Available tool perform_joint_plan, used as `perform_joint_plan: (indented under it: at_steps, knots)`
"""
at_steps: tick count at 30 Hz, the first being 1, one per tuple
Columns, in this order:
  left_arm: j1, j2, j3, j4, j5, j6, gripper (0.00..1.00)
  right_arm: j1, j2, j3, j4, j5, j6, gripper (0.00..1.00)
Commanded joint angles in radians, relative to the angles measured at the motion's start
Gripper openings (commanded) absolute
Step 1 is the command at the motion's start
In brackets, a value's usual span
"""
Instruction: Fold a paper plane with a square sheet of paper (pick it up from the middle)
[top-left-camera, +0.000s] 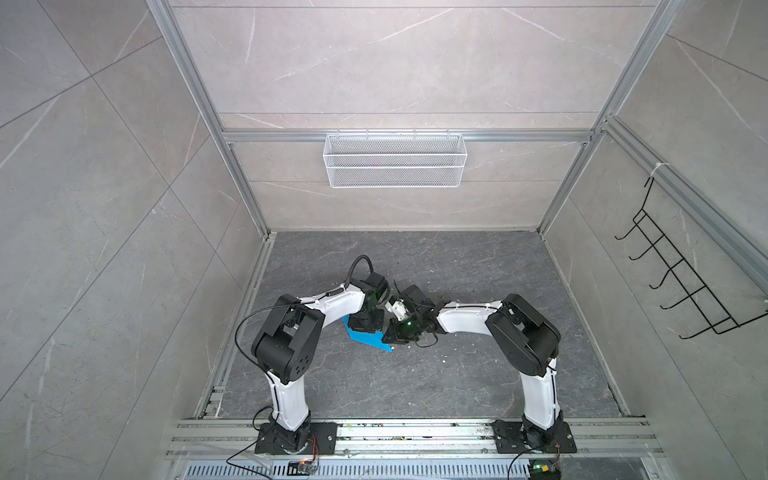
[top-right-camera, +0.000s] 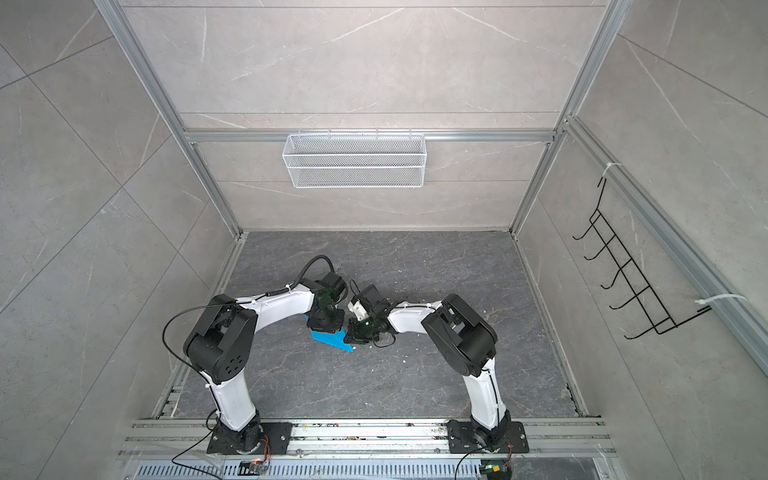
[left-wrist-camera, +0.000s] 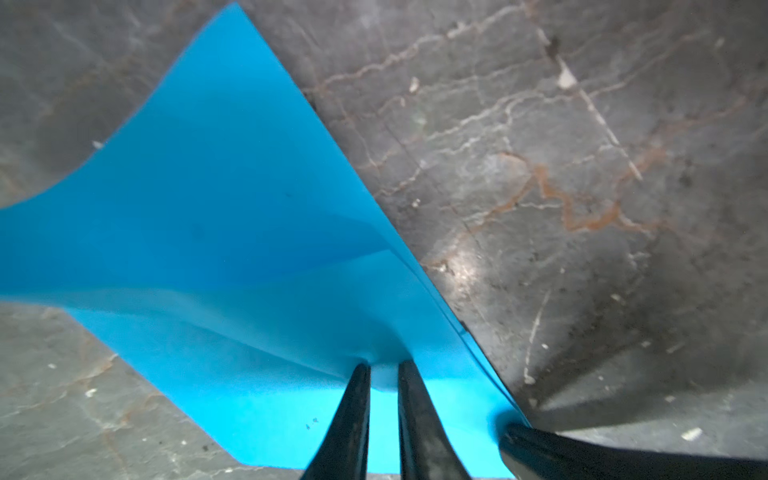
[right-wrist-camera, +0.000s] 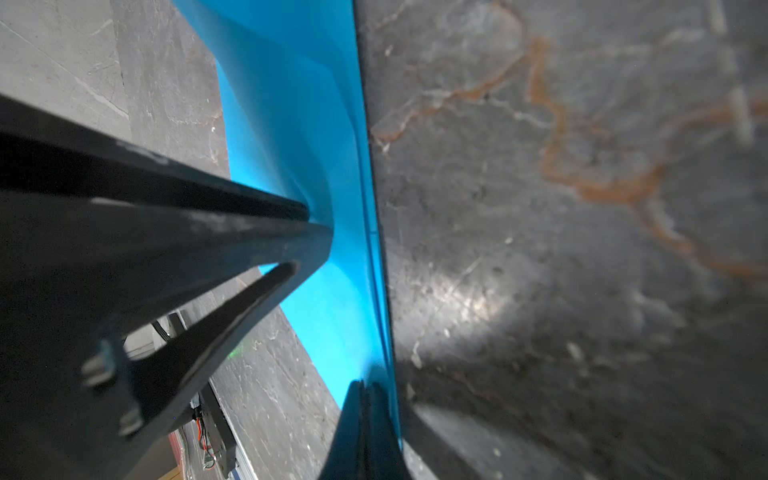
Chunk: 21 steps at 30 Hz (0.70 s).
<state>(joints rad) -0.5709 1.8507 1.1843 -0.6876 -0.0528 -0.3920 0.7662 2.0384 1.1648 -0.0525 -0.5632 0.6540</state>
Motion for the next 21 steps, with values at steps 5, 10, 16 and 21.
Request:
perform_joint_plan:
  at_steps: [5,10,16,21]
  knots:
    - [0.017,0.036,0.022,-0.052,-0.084,-0.009,0.18,0.001,0.077,-0.042,-0.122,0.099,-0.012,0.04]
    - [0.041,0.05,0.015,-0.046,-0.097,-0.004,0.17,0.0,0.078,-0.045,-0.119,0.101,-0.012,0.04]
    - [0.076,0.068,0.015,-0.04,-0.139,-0.001,0.16,0.0,0.08,-0.047,-0.119,0.1,-0.013,0.03]
    - [0.104,0.083,0.015,-0.028,-0.163,0.006,0.16,0.0,0.082,-0.048,-0.12,0.098,-0.013,0.03]
